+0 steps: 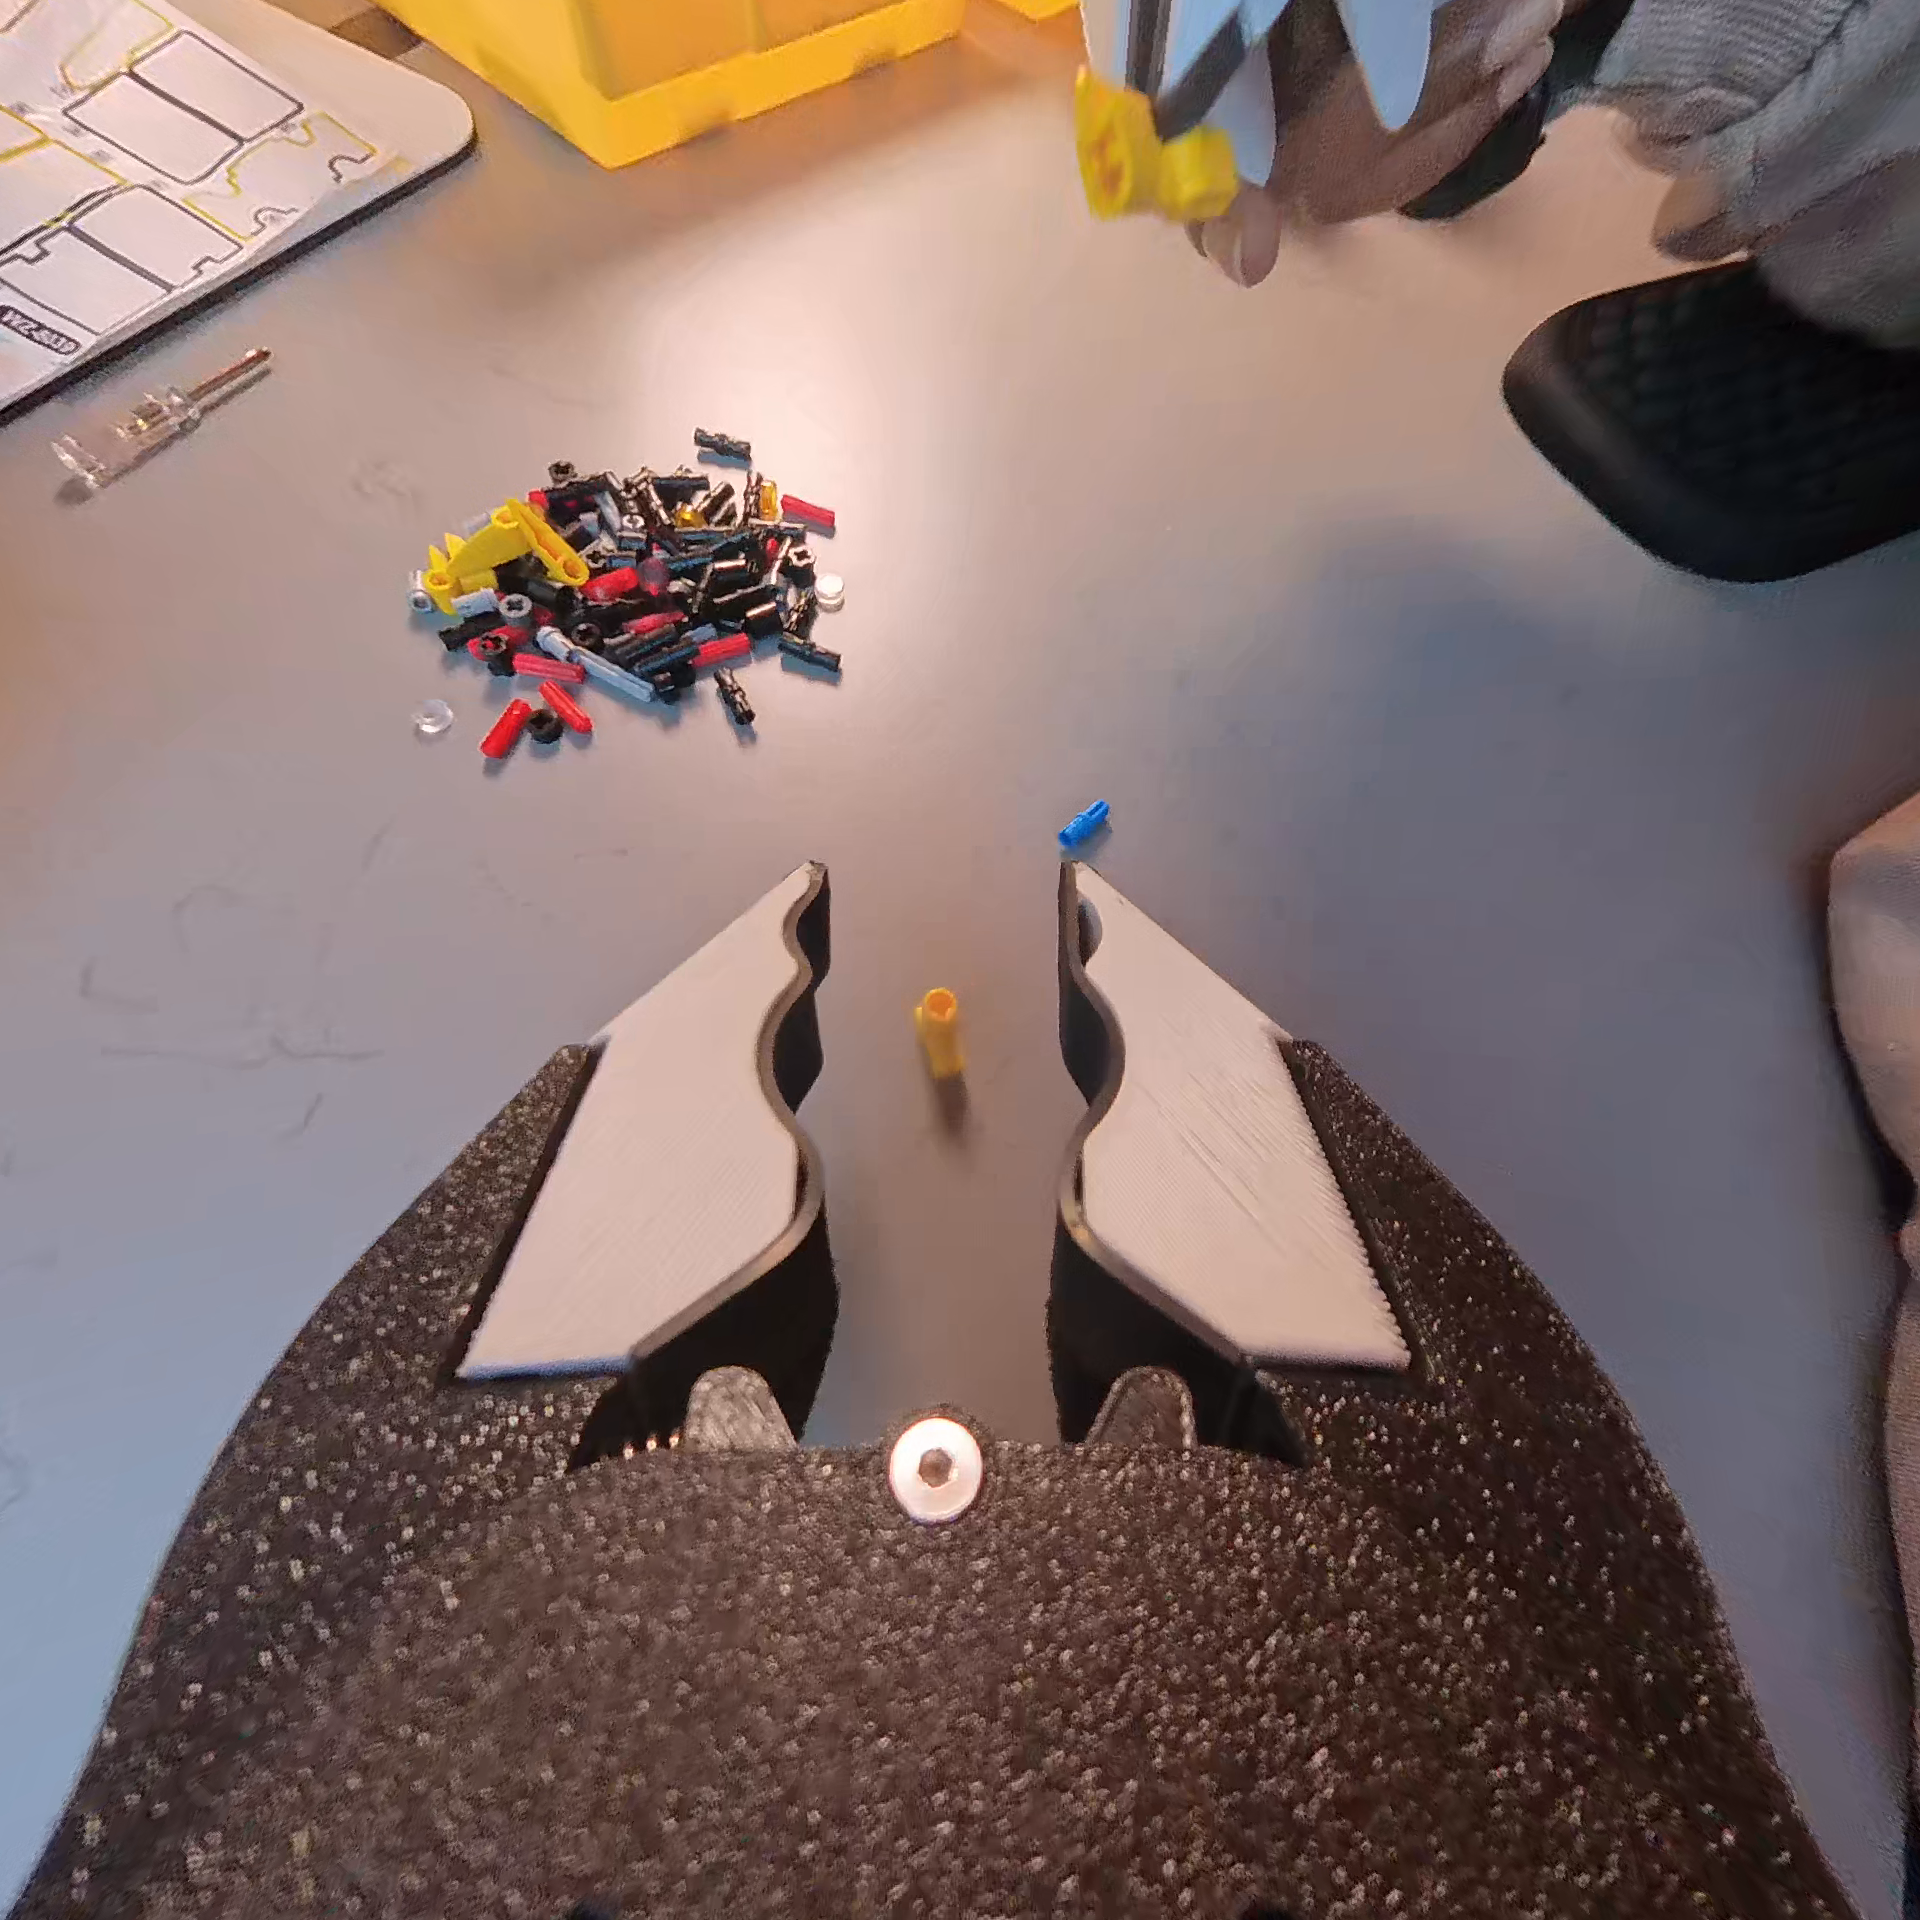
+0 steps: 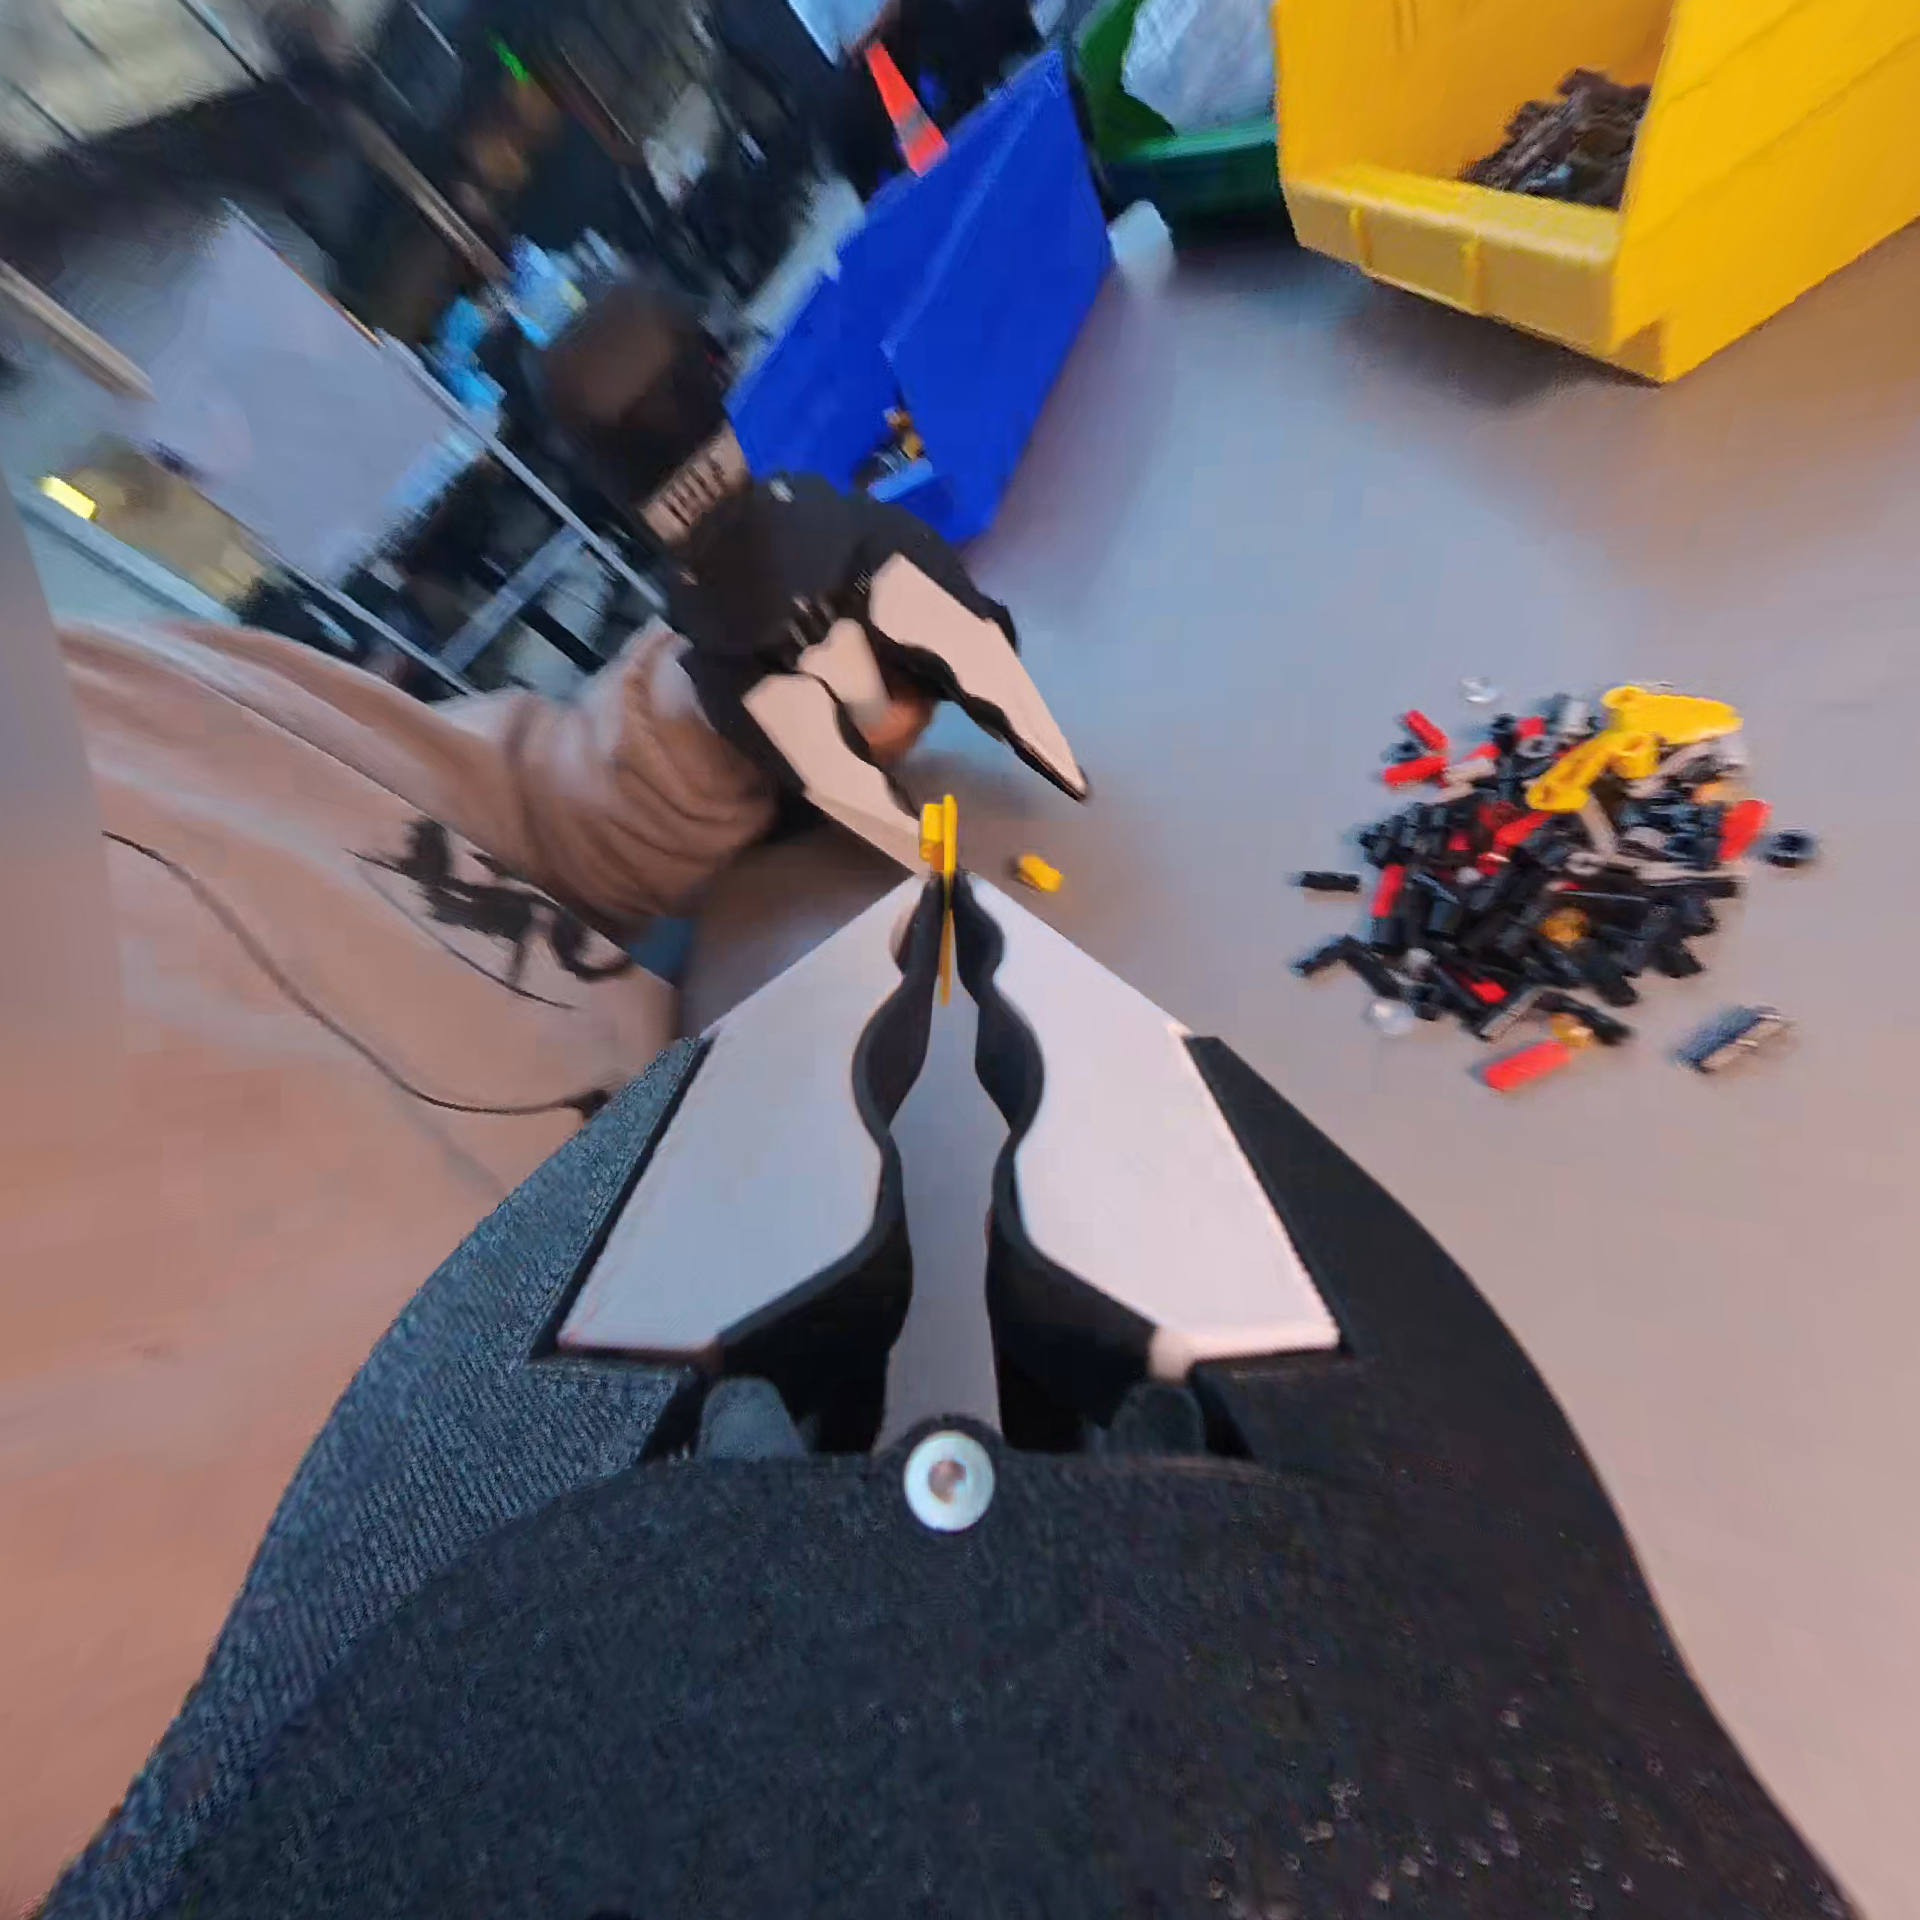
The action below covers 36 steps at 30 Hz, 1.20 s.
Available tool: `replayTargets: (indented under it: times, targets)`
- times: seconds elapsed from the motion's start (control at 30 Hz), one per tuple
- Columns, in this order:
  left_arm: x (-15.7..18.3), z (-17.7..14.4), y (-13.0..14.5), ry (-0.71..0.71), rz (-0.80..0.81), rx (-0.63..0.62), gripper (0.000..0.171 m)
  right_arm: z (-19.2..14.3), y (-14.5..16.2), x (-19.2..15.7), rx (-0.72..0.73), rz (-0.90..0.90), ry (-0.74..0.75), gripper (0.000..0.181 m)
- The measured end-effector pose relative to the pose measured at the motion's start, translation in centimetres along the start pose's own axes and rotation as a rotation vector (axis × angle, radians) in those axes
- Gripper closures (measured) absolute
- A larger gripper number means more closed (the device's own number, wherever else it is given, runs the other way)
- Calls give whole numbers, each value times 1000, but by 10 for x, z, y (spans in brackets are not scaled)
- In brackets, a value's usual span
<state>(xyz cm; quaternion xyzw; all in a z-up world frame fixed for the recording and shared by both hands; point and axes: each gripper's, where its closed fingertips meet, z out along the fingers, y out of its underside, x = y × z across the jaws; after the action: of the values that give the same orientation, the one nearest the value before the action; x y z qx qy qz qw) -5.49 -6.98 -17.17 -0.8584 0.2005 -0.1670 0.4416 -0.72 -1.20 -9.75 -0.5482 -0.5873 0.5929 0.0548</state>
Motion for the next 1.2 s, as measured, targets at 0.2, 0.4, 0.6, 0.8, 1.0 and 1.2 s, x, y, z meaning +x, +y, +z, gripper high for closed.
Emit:
replayTargets:
  times: [0.2, 0.4, 0.6, 0.8, 1.0, 1.2]
  targets:
    - [7, -4, -8, 48, -21, 47, 133, -6, -25, -35, 163, 186, -285, 180]
    - [8, -1, -5, 49, -18, 28, 134, -8, -34, -49, 175, 175, -330, 180]
    - [9, -2, -10, 46, -14, 49, 134, -7, -36, -52, 184, 198, -345, 180]
    - [29, -17, -41, 151, 1, 232, 142, 7, -25, -51, 158, 233, -358, 181]
    - [43, -34, -64, 326, -129, 386, 142, 33, -7, -42, 91, 192, -265, 181]
    - [49, -29, -63, 395, -171, 375, 159, 60, 7, -42, 20, 23, -146, 180]
